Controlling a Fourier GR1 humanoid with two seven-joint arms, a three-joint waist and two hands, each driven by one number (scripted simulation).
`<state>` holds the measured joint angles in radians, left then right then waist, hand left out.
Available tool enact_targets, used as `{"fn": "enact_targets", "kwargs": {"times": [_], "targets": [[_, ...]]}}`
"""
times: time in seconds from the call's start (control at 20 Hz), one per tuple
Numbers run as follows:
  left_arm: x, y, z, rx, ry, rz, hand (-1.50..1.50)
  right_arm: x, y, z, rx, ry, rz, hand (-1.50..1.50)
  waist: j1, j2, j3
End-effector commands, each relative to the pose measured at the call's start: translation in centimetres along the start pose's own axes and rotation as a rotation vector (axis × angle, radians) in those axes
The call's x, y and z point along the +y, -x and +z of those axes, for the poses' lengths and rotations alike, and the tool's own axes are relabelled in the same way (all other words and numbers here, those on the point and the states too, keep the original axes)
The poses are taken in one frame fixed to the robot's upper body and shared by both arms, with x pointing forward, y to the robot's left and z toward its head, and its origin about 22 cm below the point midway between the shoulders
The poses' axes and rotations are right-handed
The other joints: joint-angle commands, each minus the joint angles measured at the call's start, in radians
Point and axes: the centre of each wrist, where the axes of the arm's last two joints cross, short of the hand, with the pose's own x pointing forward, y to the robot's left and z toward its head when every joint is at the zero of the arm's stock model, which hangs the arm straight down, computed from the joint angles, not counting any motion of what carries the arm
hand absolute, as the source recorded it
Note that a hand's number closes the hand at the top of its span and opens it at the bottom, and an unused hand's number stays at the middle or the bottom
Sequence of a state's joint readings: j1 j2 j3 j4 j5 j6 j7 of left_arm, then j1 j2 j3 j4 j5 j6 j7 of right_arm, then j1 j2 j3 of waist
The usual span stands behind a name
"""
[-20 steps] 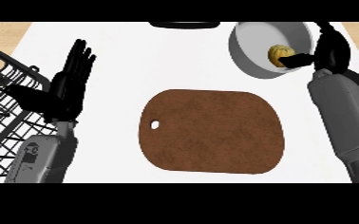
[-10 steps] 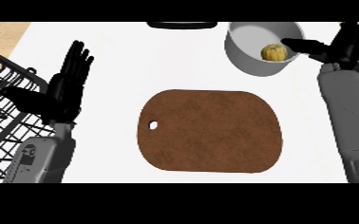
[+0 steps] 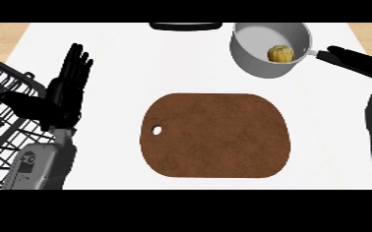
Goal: Pick the squash from the cutting board and place it in the pot
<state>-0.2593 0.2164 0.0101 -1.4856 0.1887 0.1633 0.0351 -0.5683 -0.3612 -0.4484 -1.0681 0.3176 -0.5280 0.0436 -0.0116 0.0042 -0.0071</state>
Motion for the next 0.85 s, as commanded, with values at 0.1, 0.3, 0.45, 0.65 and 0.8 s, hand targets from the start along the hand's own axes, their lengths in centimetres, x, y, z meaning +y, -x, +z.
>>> {"fn": "enact_targets", "kwargs": {"times": [0.1,0.3,0.45,0.65,0.8], "targets": [[-0.5,-2.1,-1.2,-0.06,-0.03,-0.006,0.0,-6.3,2.6,0.3,-0.019,0.048,-0.056,-1.5,-0.006,-0.009,0.007],[1.0,-2.0,1.0,-0.062,-0.003,-0.019,0.0,-10.8,4.2,-1.8,-0.013,0.099,-0.058,-1.5,0.014,-0.006,0.008],[1.8,-0.6,-0.2,-0.066,-0.027,-0.019,0.0,-12.9,5.7,1.1,-0.02,0.081,-0.063,-1.5,0.0,-0.007,0.007],[2.1,-2.3,0.2,-0.069,-0.027,-0.023,0.0,-17.6,6.7,0.1,-0.029,0.097,-0.079,-1.5,0.005,-0.008,0.008],[-0.4,-0.8,-1.1,-0.069,-0.02,-0.014,0.0,-17.5,8.0,0.5,-0.014,0.117,-0.053,-1.5,0.005,-0.004,0.007]]}}
